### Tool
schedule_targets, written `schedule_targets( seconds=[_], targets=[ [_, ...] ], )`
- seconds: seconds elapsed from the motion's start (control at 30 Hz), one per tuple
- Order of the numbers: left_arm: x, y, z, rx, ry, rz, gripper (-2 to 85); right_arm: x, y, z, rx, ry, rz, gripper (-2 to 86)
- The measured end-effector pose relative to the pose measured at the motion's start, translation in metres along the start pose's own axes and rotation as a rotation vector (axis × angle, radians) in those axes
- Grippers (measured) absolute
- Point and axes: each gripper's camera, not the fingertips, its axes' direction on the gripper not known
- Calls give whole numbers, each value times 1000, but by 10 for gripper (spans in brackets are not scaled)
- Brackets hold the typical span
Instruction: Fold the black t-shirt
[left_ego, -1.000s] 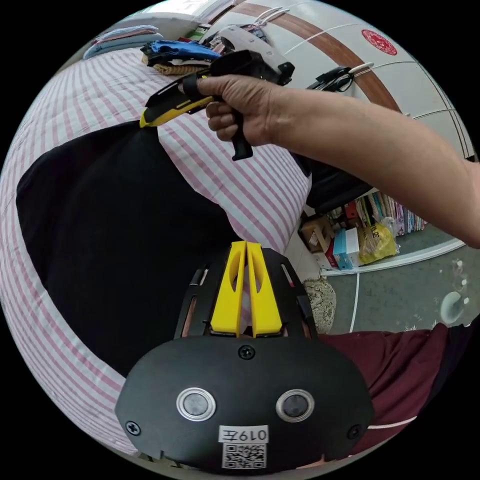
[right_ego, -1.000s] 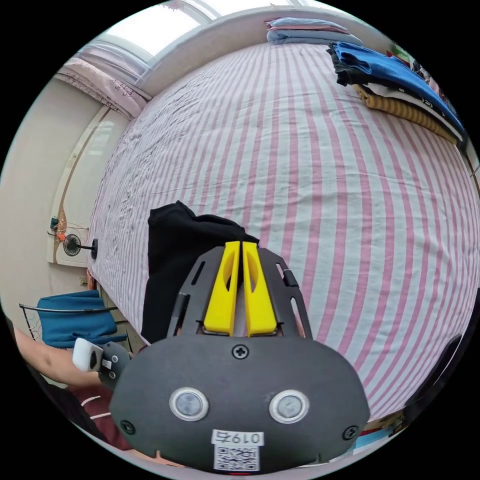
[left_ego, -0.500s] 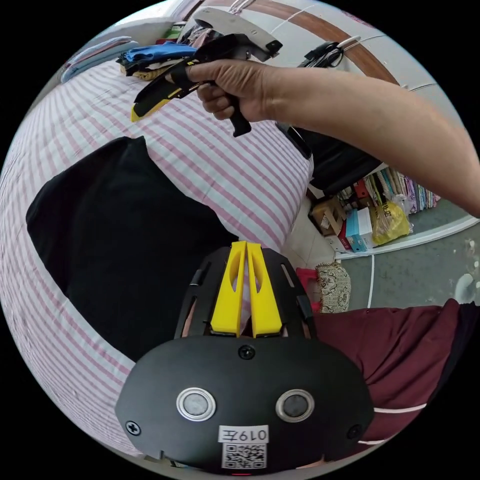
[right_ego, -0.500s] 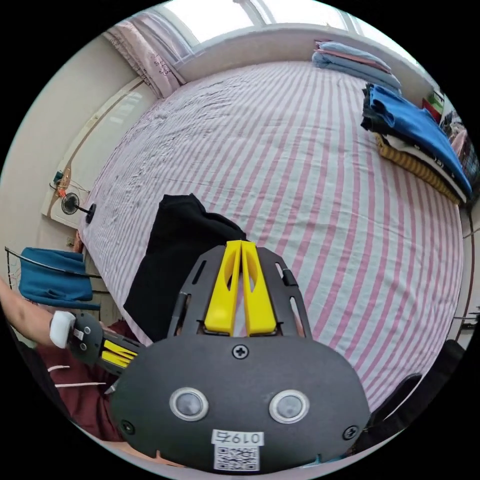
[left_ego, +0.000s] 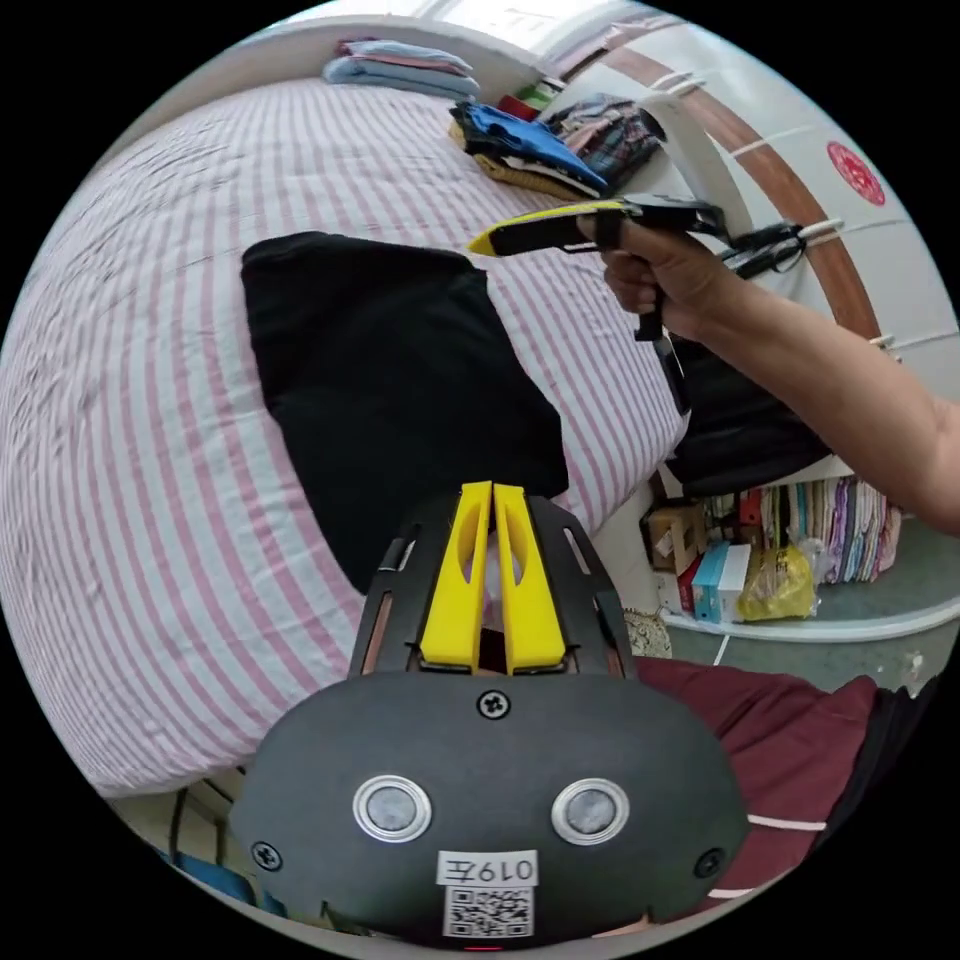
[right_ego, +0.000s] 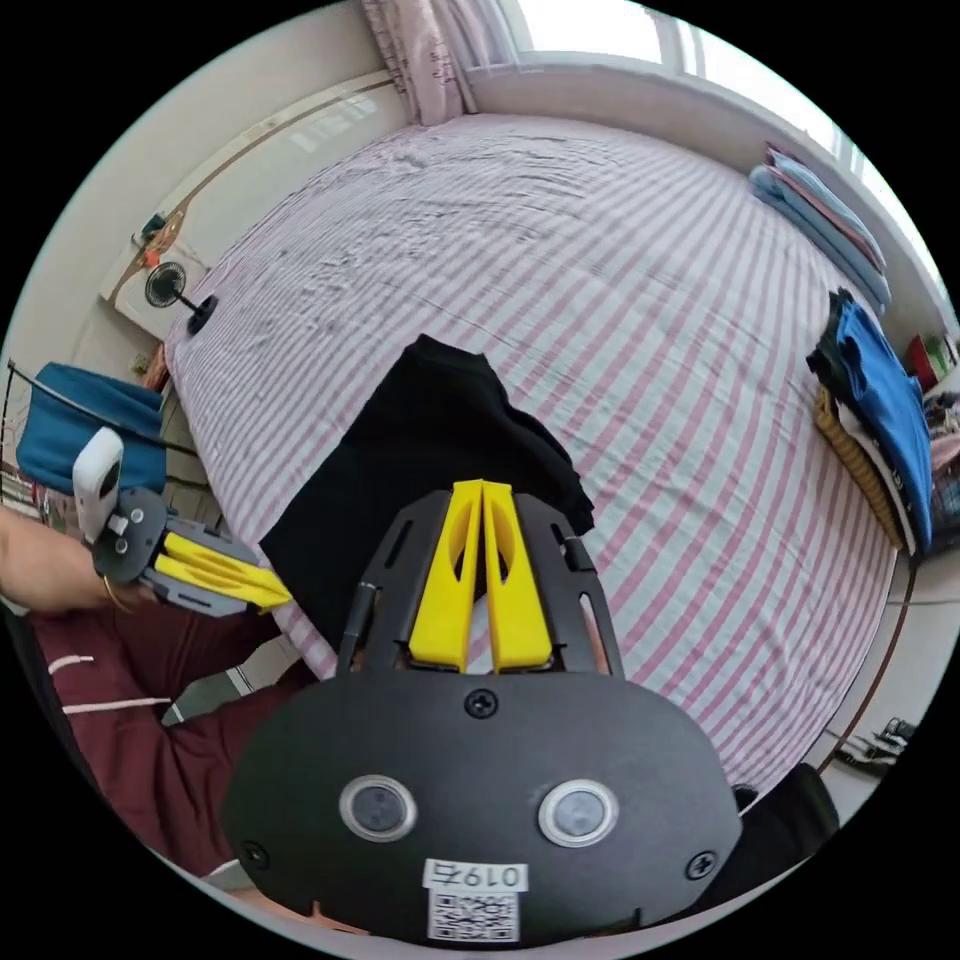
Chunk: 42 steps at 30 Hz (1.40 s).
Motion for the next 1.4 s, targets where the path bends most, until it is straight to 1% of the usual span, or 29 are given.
schedule_targets(
  seconds=[0.07, 0.13, 0.17, 0.23, 0.3, 0.4, 0.47, 0.63, 0.7, 0.73, 0.8, 0.9, 0.97, 1.0, 1.03, 1.07, 1.13, 1.2, 1.27, 1.3, 1.37, 1.4],
  targets=[
    [-46, 24, -16, -3, 78, -142, 80, -19, -12, -4, -24, -4, -52, -4],
    [-80, 38, -20, -20, 137, -226, 98, -38, -30, -5, -65, -16, -76, 10],
    [-104, 44, -19, -19, 215, -287, 105, -42, -34, -6, -63, -21, -72, 8],
    [-131, 48, -17, 10, 328, -330, 114, -57, -47, -6, -47, -61, -8, 3],
    [-145, 43, -13, 2, 345, -289, 120, -67, -52, -4, -45, -104, 47, -1],
    [-153, 27, 0, -87, 362, -151, 128, -84, -50, -1, -23, -135, 162, -5],
    [-157, 16, 2, -130, 291, -55, 126, -98, -44, -1, -10, -153, 199, -6],
    [-174, 7, 1, -110, 310, 11, 105, -139, -19, 2, 19, -211, 292, -7],
    [-186, 5, 4, -117, 343, -26, 79, -151, -12, 8, 6, -211, 316, -7],
    [-196, 4, 7, -125, 399, -65, 57, -157, -8, 12, -8, -203, 333, -7],
    [-208, 7, 4, -93, 450, -135, 42, -164, -5, 21, -35, -174, 353, -7],
    [-220, 14, 2, -72, 532, -260, 28, -171, -4, 41, -108, -22, 393, -8],
    [-235, 22, 7, -51, 618, -425, 22, -172, -3, 59, -160, 54, 420, -8],
    [-239, 24, 10, -55, 627, -462, 21, -171, -1, 74, -221, 93, 455, -9],
    [-245, 26, 15, -60, 650, -518, 19, -169, 2, 90, -288, 90, 482, -9],
    [-251, 26, 19, -64, 669, -554, 18, -168, 4, 96, -311, 86, 501, -9],
    [-258, 22, 22, -90, 656, -574, 17, -167, 10, 108, -302, 41, 569, -10],
    [-263, 15, 23, -120, 643, -560, 17, -169, 12, 111, -287, 24, 593, -10],
    [-264, 3, 18, -160, 613, -481, 18, -172, 14, 114, -282, 15, 607, -9],
    [-263, 0, 16, -173, 597, -445, 18, -177, 14, 114, -256, 7, 597, -9],
    [-259, -6, 3, -219, 506, -308, 20, -188, 10, 110, -192, 29, 548, -8],
    [-257, -7, -3, -222, 483, -266, 21, -199, 4, 107, -161, 41, 490, -8]
  ],
)
